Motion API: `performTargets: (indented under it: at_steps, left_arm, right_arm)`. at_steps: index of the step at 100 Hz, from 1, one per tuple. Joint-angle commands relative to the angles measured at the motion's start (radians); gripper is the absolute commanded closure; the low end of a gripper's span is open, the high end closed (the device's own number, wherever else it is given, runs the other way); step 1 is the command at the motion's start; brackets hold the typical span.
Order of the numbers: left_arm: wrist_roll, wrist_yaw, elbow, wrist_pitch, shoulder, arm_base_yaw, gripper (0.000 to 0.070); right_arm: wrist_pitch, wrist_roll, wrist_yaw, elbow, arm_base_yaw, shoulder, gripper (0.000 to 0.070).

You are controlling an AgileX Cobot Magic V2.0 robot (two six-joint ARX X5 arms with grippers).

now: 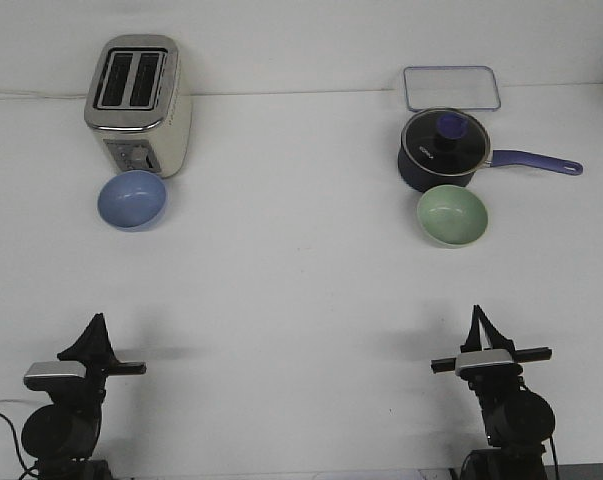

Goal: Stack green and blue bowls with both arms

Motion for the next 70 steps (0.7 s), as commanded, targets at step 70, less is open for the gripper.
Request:
performTargets:
  at_steps: [70]
  left_arm:
    - [-0.007,0.001,-0.018,0.010,-0.002,0.002,0.0685]
  right_arm:
    - [-0.213,0.597,0.103,0.347,-0.001,0.179,0.0700]
